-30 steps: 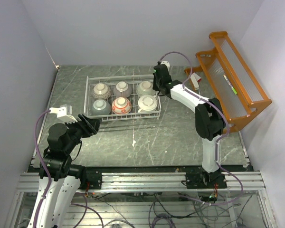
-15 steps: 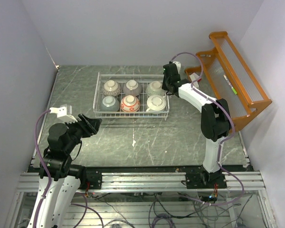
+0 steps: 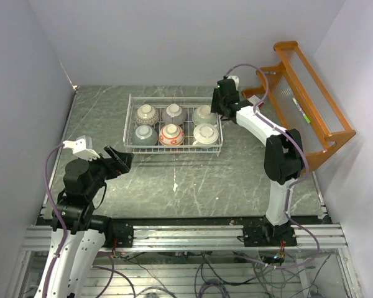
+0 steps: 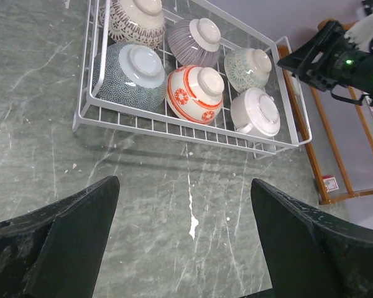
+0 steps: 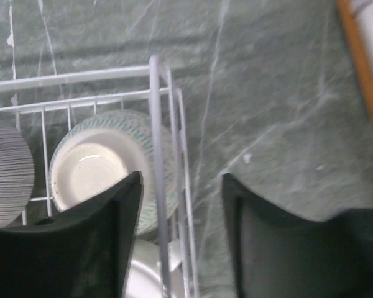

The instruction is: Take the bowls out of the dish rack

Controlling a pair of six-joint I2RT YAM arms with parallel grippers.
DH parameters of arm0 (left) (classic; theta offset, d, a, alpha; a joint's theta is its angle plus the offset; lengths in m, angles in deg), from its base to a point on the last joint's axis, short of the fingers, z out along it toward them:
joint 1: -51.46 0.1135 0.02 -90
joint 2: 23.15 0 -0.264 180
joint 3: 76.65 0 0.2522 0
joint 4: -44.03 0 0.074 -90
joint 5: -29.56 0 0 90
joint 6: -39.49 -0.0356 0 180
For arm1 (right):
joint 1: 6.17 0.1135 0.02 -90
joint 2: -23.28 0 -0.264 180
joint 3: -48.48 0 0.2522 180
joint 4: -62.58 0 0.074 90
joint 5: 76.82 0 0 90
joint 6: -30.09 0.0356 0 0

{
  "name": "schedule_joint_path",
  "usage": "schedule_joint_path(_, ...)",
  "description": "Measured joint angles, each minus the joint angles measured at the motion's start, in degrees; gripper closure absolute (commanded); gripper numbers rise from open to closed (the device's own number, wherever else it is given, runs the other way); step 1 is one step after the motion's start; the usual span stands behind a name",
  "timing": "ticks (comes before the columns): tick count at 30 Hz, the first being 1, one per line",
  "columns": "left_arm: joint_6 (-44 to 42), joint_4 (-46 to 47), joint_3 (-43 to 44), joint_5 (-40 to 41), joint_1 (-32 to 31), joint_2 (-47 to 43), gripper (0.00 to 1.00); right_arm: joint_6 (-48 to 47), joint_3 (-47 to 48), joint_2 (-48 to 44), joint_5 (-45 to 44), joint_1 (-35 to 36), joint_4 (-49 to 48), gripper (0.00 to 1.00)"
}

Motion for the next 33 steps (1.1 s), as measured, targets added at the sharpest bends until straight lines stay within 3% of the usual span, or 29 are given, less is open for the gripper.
schedule_joint_path(4, -0.02, 0.79, 0.00, 0.33, 0.00, 2.40, 0.02, -1.11, -1.66, -4.17, -1.31, -1.14, -2.19, 0.16)
schedule_joint_path(10, -0.28, 2.27, 0.00, 0.37, 0.00, 10.64, 0.02, -1.79, -8.66, -16.24, -2.03, -1.66, -6.49, 0.15)
schedule_joint_path(13, -0.31, 3.78, 0.09, 0.35, 0.00, 12.20, 0.02, -1.38, -18.05, -25.33, -1.81, -1.51, -11.45, 0.16)
schedule_joint_path(19, -0.72, 9.16, 4.50, 0.39, -0.26, 17.66, 0.06, -1.22, -46.75, -50.45, 4.24, -1.46, -28.68, 0.09)
schedule_joint_path(22, -1.38, 11.82, 7.76, 1.86, -1.88, 22.53, 0.03, -1.42, -52.35, -54.47, 9.09, -1.49, -32.76, 0.09)
schedule_joint_path(26, -2.91, 15.56, 11.56, 7.43, -9.68, 30.95, 0.02, -0.94, -56.30, -55.80, 14.32, -1.49, -32.54, 0.09)
schedule_joint_path(29, -4.92, 16.94, 15.04, 14.01, -19.08, 37.86, 0.02, -0.15, -61.81, -59.84, 16.74, -1.46, -32.06, 0.09)
schedule_joint_path(33, -7.85, 18.99, 18.69, 21.03, -26.51, 45.51, 0.03, 0.96, -69.24, -67.17, 18.12, -1.46, -32.33, 0.10)
